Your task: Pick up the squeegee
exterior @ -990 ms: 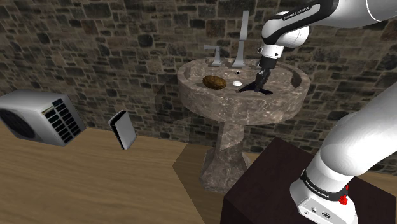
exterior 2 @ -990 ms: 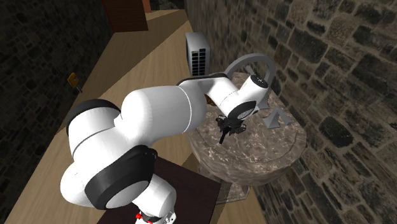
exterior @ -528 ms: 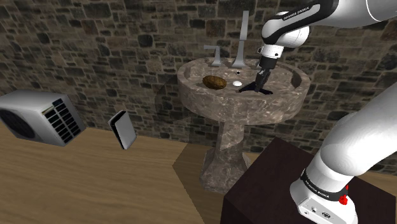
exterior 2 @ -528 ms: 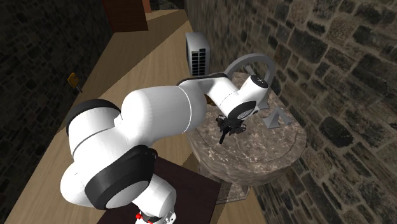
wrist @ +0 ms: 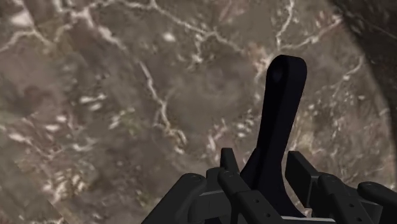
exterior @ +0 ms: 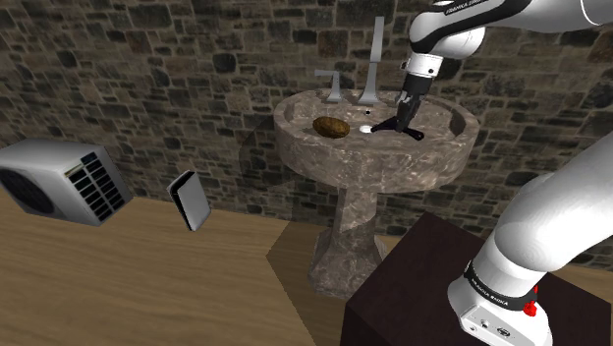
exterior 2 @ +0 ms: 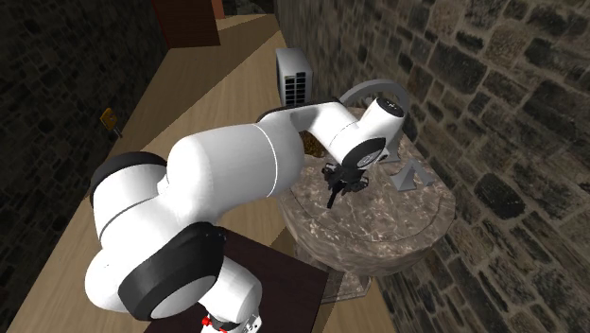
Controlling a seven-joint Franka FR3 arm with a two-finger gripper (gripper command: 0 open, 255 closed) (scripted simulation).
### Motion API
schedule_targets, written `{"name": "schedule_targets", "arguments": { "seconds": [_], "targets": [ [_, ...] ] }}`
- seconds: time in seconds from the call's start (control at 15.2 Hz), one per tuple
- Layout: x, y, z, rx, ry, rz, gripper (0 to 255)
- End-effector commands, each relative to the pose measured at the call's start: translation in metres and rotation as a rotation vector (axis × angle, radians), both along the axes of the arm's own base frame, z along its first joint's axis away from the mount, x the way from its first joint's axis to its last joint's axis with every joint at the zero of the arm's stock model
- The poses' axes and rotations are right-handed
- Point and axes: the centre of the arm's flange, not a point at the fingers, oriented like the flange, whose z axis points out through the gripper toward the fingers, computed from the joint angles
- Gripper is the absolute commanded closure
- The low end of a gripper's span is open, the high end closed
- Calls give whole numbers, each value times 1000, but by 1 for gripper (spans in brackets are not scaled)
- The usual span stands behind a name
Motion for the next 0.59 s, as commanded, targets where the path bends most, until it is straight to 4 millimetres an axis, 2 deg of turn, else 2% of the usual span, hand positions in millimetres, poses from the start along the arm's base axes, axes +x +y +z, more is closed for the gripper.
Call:
{"name": "schedule_targets", "arguments": {
  "seconds": [0.0, 0.4, 0.53],
  "targets": [
    [1, 0, 10, 0, 0, 0, 255],
    [1, 0, 42, 0, 0, 0, 255],
    [1, 0, 42, 0, 0, 0, 255]
  ]
}}
